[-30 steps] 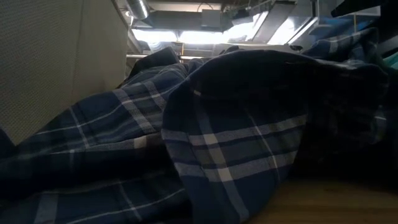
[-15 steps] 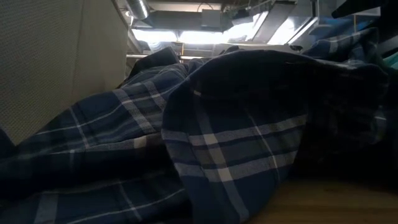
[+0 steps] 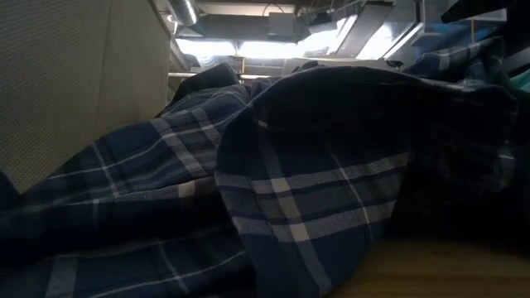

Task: Sort clothes
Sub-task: Put the blue shorts into the top brown laundry bin

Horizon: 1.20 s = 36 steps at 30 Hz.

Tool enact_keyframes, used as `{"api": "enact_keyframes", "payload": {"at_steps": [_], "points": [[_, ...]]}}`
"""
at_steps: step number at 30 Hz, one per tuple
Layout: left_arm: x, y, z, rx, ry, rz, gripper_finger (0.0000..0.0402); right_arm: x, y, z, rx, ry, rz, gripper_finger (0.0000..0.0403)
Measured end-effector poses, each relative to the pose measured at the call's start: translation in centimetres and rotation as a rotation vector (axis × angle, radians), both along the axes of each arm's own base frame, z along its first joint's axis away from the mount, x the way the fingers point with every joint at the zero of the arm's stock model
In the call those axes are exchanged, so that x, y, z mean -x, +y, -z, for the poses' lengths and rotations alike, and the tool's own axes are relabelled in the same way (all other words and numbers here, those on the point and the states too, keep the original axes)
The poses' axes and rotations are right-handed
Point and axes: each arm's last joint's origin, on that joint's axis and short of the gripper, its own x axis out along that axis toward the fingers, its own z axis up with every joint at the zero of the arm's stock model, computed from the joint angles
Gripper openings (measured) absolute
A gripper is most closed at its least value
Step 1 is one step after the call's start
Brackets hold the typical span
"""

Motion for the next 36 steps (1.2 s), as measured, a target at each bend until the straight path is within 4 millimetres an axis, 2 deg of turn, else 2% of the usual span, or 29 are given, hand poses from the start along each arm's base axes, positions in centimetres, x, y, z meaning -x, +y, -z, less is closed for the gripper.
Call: {"api": "enact_keyframes", "payload": {"at_steps": [5, 12, 18, 21, 26, 36], "points": [[-2.7, -1.6, 2.1, -0.113, 0.070, 0.030, 0.0166, 0.0, 0.2, 0.3, -0.060, 0.089, -0.026, 0.0264], [-6.3, -3.5, 5.4, -0.168, 0.117, 0.059, 0.0166, -0.1, 1.4, 0.3, -0.328, 0.287, -0.105, 0.0264], [-8.4, -5.0, 6.7, -0.209, 0.073, 0.098, 0.0166, -0.4, 2.5, -1.6, -0.512, 0.370, -0.202, 0.0264], [-8.8, -5.3, 7.1, -0.216, 0.068, 0.101, 0.0166, -0.8, 2.6, -1.4, -0.604, 0.411, -0.206, 0.0264], [-9.3, -5.6, 7.7, -0.204, 0.068, 0.095, 0.0166, -1.8, 3.2, 0.5, -0.663, 0.486, -0.192, 0.0264], [-9.3, -5.6, 7.7, -0.186, 0.066, 0.087, 0.0166, -3.3, 3.7, 5.9, -0.497, 0.566, -0.039, 0.0264]]}}
